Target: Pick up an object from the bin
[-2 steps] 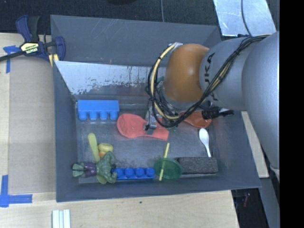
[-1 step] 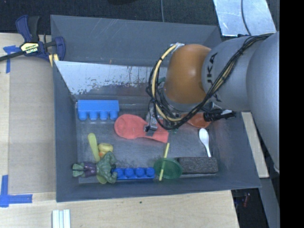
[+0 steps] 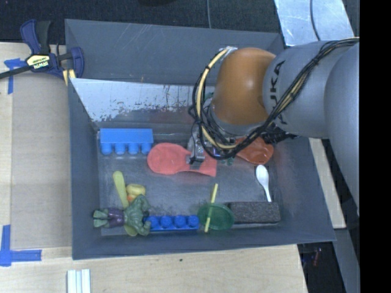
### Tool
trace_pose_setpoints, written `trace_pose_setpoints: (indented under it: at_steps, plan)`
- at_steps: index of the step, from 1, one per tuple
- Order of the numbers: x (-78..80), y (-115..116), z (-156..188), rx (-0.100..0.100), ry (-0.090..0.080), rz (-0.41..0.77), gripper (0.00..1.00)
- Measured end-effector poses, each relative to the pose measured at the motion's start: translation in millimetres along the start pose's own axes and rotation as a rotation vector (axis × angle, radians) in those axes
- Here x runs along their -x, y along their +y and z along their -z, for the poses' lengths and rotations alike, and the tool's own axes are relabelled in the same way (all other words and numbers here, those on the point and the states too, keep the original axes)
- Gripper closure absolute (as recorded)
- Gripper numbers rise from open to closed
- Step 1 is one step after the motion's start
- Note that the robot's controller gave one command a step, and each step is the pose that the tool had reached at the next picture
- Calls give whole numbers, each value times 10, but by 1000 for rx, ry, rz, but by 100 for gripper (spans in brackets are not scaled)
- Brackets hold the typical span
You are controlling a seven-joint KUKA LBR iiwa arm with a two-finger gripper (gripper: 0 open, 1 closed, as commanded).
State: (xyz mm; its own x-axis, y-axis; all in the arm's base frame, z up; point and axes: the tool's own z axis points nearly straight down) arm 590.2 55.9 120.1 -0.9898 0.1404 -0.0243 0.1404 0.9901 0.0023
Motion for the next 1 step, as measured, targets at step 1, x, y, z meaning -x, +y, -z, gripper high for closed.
trace_pose_setpoints:
  at_steps: [1]
  plan:
    - [-30,-6,-418,2,-3,-110,100]
